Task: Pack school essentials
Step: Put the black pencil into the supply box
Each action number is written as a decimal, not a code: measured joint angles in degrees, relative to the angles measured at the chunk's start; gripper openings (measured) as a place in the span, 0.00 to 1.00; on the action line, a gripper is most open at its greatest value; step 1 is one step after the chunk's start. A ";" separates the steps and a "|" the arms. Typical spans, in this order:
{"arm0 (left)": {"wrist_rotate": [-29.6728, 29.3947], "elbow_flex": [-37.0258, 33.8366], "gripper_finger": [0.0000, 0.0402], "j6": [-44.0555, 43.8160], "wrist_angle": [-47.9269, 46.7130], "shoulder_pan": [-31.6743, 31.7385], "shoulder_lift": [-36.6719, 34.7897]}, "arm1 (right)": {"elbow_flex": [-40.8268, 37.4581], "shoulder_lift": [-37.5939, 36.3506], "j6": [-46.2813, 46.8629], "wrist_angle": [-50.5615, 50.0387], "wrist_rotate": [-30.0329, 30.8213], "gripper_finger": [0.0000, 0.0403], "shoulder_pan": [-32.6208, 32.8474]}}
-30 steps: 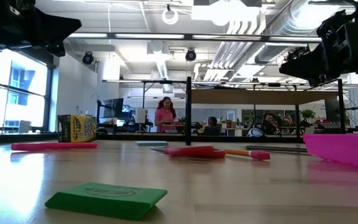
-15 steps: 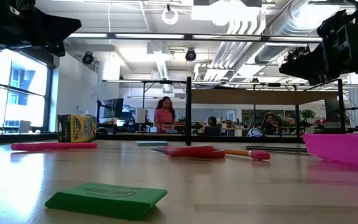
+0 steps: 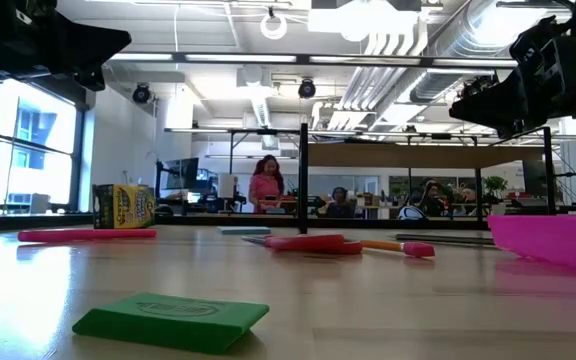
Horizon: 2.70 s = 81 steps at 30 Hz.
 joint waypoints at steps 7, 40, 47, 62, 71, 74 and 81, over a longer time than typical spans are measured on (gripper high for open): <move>0.00 0.00 0.00 -0.07 0.00 0.01 -0.02 | 0.00 0.00 3.01 0.55 -0.27 0.20 0.00; -16.77 -0.02 0.00 -12.97 -9.37 0.02 -0.02 | 40.59 14.72 16.49 -31.60 22.96 0.42 -0.02; -16.70 -0.04 0.00 -21.84 -10.25 0.02 0.95 | 60.82 24.73 30.04 -59.04 17.54 0.42 -0.02; -15.15 -0.04 0.00 -33.17 -10.28 0.02 1.90 | 73.51 42.50 52.45 -86.58 -2.65 0.42 0.00; -9.48 -0.04 0.00 -34.30 -10.27 -0.01 1.90 | 69.64 49.22 57.63 -86.48 -13.23 0.42 0.02; -8.80 -0.04 0.00 -36.27 -10.27 -0.02 1.90 | 68.72 51.41 57.61 -86.45 -15.41 0.42 0.04; -8.48 -0.04 0.00 -38.76 -10.36 -0.01 1.90 | 66.22 56.14 56.50 -85.62 -18.86 0.42 0.04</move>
